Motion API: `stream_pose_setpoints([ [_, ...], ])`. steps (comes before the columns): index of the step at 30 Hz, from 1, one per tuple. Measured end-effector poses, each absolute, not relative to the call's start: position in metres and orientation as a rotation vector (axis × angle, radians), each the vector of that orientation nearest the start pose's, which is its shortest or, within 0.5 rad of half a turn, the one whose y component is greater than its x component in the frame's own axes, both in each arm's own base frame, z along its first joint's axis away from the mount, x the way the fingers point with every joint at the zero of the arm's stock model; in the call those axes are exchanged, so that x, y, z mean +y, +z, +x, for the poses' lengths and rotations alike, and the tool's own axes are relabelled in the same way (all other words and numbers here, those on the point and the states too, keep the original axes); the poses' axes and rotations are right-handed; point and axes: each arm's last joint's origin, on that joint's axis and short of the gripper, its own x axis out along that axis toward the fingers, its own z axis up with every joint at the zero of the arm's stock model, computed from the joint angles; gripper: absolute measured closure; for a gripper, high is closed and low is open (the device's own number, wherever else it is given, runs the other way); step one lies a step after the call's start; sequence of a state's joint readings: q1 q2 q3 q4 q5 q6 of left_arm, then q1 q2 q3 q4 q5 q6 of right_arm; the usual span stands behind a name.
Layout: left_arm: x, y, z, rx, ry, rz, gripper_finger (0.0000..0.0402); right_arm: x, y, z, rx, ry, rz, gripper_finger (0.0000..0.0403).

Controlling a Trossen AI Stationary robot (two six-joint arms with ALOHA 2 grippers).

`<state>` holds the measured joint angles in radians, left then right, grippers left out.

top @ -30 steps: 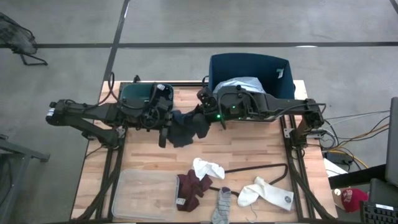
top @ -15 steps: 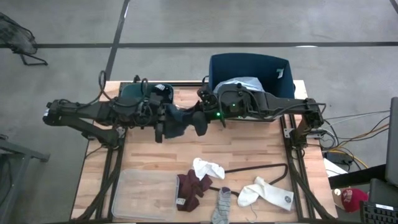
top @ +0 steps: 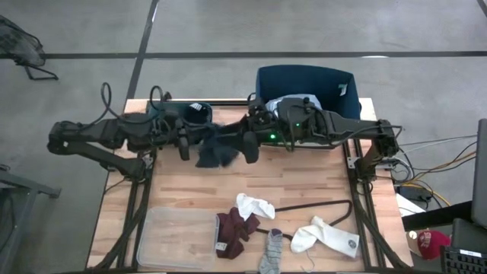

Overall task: Pick & Place Cloths
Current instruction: Put the dark blue pants into the green bin

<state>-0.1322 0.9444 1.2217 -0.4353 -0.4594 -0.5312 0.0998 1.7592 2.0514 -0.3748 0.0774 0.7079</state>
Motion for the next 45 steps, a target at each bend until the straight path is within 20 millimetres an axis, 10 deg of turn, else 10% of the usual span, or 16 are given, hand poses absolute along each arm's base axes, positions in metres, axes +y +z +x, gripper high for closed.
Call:
stream_pose_setpoints([
  [21, -0.001, 0.424, 0.154, 0.058, 0.623, -0.427, 0.0399, 0.036, 0.486, 0.379, 0.081, -0.005, 0.697, 0.0146],
  [45, 0.017, 0.420, 0.076, 0.013, 1.066, -0.274, 0.0395, 0.041, 0.485, 0.378, 0.087, 0.007, 0.696, 0.0155],
])
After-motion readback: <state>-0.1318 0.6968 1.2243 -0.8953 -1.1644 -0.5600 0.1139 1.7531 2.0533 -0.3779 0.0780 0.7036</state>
